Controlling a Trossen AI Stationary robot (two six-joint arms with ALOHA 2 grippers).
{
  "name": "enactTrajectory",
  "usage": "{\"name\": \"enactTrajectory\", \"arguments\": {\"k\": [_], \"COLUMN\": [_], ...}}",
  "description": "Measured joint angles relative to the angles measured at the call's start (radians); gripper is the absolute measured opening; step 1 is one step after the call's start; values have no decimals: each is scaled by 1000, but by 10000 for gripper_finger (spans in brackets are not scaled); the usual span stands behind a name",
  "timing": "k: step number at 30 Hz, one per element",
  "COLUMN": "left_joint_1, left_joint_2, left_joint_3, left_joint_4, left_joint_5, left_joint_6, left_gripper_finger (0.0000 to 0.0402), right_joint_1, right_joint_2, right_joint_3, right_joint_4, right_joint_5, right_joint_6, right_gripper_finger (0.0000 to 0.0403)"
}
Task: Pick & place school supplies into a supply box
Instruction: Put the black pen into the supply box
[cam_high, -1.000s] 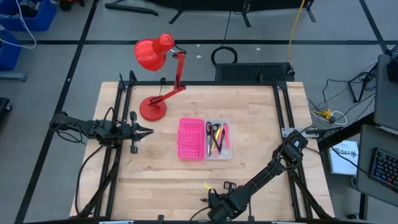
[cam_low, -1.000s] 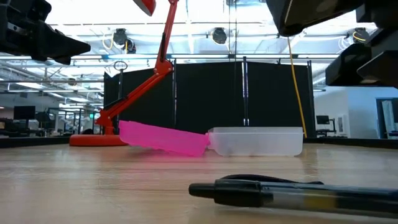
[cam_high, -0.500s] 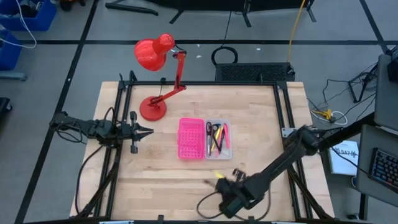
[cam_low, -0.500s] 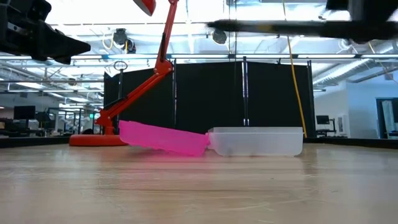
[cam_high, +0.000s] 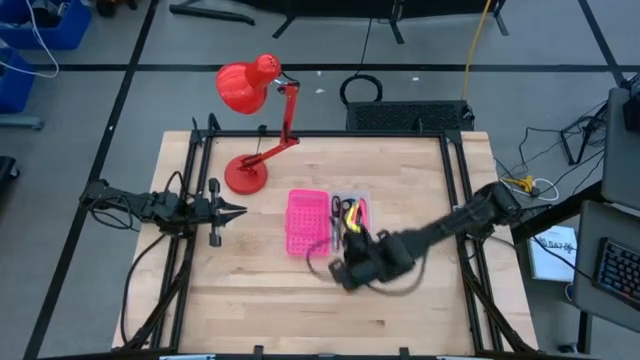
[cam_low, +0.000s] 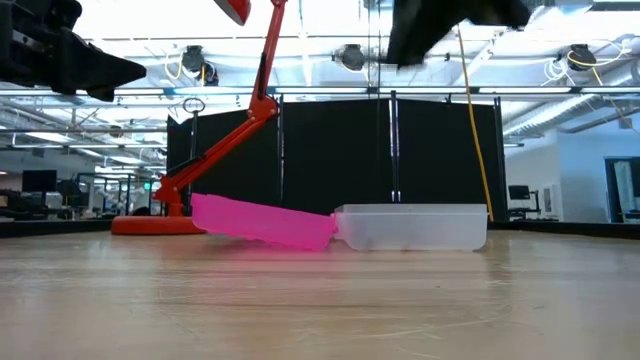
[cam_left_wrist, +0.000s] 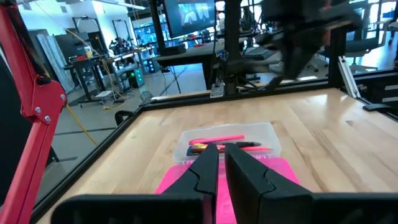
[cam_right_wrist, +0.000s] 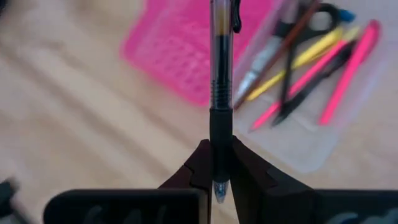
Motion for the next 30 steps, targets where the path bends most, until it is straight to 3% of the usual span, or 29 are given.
{"name": "enactTrajectory", "arguments": {"k": [5,9,13,20,30], "left_joint_1": [0,0,0,0,0], "left_joint_2": [0,0,0,0,0], "left_joint_3": [0,0,0,0,0], "left_joint_4": [3,3,4,7,7], "left_joint_5": [0,0,0,-1,-1], "left_joint_6": [0,0,5,15,24], "left_gripper_finger": [37,37,37,37,37], "right_joint_1": [-138,-229,-296,-348,-350], "right_joint_2": [5,-1,4,1,1], "right_joint_3": [-138,-276,-377,-452,-456], "right_joint_4": [13,151,288,474,453], "right_joint_5": [-113,-222,-260,-341,-341], "right_joint_6": [28,7,-26,-58,-16], "right_gripper_finger": [23,23,23,23,23]}}
